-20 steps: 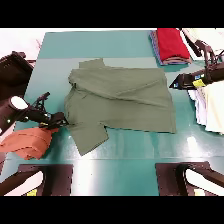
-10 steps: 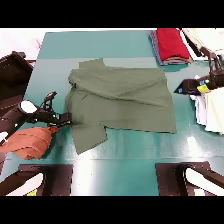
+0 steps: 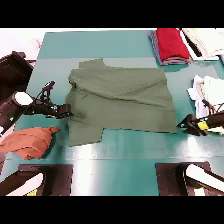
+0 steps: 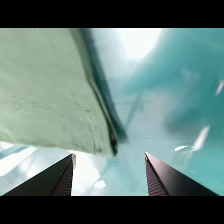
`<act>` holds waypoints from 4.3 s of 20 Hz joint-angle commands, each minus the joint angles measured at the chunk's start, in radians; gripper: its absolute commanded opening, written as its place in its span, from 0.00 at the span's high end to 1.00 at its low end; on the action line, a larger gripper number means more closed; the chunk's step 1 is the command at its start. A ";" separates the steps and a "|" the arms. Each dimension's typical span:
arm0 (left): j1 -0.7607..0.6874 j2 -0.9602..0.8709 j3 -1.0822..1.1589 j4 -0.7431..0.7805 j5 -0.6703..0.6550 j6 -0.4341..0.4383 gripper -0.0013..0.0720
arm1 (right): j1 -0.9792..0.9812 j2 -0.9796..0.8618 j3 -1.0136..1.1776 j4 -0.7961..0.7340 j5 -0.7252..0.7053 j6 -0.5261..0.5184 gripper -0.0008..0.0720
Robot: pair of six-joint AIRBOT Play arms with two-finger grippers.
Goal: Fold the shirts.
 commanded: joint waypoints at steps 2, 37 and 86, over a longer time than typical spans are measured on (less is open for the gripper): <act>0.000 0.001 0.006 -0.001 0.005 0.003 0.95 | 0.043 -0.042 -0.077 0.095 -0.092 -0.036 0.40; 0.000 -0.163 0.964 0.156 -0.278 -0.076 0.95 | 0.367 -0.064 1.065 -0.064 0.067 0.028 0.96; -0.068 0.219 -0.361 0.039 -0.114 -0.212 0.22 | 0.403 0.138 0.382 0.002 -0.190 0.045 0.47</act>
